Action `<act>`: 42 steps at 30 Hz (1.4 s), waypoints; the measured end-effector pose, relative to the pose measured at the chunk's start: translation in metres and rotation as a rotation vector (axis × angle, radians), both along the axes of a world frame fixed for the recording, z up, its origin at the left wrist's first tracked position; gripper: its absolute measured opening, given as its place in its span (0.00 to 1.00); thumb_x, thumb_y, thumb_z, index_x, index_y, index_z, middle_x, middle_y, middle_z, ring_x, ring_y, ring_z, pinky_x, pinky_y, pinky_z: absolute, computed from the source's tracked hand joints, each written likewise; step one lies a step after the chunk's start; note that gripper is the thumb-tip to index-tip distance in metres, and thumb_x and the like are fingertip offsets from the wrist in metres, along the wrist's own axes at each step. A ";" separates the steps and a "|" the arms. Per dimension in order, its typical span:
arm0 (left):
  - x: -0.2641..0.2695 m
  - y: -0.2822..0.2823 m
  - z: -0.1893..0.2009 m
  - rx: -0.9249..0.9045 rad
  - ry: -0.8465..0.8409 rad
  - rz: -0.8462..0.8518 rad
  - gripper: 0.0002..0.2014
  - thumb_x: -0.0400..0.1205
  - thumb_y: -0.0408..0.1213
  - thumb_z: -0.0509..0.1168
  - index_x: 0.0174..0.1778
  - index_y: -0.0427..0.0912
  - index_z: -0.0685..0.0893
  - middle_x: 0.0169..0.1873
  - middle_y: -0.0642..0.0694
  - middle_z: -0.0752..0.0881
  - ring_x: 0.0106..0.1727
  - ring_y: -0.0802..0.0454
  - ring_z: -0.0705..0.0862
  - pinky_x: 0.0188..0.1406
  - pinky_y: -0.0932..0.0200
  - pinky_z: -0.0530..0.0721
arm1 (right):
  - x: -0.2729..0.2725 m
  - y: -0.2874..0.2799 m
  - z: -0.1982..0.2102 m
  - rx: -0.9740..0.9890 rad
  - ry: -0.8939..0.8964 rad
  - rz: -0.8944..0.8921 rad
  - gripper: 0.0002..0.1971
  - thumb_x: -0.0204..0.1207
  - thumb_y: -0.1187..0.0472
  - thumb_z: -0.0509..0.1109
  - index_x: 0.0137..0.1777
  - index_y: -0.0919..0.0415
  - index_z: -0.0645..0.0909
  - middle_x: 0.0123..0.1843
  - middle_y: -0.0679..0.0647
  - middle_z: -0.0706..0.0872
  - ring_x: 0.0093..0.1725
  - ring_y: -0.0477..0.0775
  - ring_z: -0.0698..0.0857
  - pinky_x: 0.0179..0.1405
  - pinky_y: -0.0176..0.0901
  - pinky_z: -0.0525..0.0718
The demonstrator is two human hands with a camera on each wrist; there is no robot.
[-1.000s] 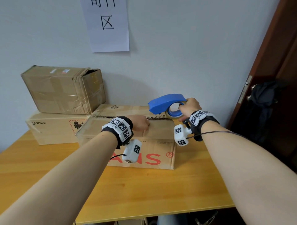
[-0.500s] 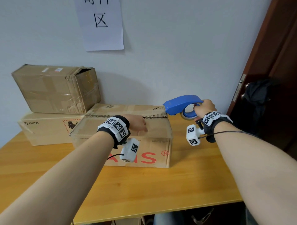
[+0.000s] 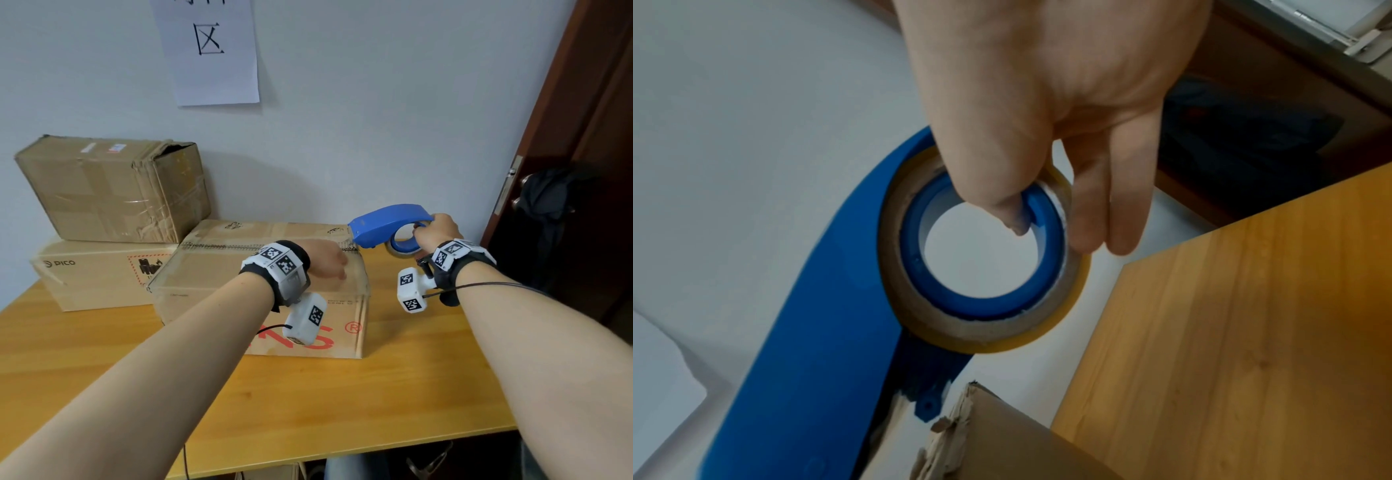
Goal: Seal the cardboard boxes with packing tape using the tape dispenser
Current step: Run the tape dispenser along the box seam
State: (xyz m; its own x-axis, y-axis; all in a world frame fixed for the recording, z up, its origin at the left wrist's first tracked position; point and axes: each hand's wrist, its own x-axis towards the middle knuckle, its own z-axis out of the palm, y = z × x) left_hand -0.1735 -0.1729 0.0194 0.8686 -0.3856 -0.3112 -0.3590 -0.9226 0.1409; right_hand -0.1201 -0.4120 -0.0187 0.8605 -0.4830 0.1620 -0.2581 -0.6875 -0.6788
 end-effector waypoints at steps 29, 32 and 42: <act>0.013 -0.015 -0.004 -0.124 -0.067 0.199 0.10 0.86 0.44 0.66 0.53 0.40 0.81 0.50 0.44 0.83 0.50 0.47 0.80 0.47 0.56 0.76 | -0.001 -0.014 -0.022 -0.038 -0.045 0.001 0.04 0.76 0.66 0.68 0.45 0.56 0.77 0.39 0.54 0.82 0.38 0.62 0.81 0.30 0.42 0.69; 0.013 -0.012 -0.004 -0.125 -0.063 0.185 0.16 0.85 0.46 0.67 0.62 0.38 0.85 0.57 0.43 0.86 0.56 0.45 0.84 0.53 0.54 0.81 | -0.003 -0.034 -0.026 -0.049 -0.034 -0.054 0.09 0.77 0.66 0.67 0.37 0.55 0.74 0.37 0.56 0.81 0.34 0.60 0.79 0.32 0.43 0.70; 0.014 -0.020 -0.003 -0.061 -0.140 0.155 0.10 0.86 0.44 0.64 0.54 0.40 0.83 0.53 0.42 0.87 0.53 0.44 0.85 0.48 0.54 0.84 | -0.010 -0.057 -0.029 -0.127 -0.039 -0.113 0.09 0.79 0.60 0.68 0.37 0.55 0.77 0.35 0.52 0.81 0.37 0.61 0.82 0.36 0.44 0.77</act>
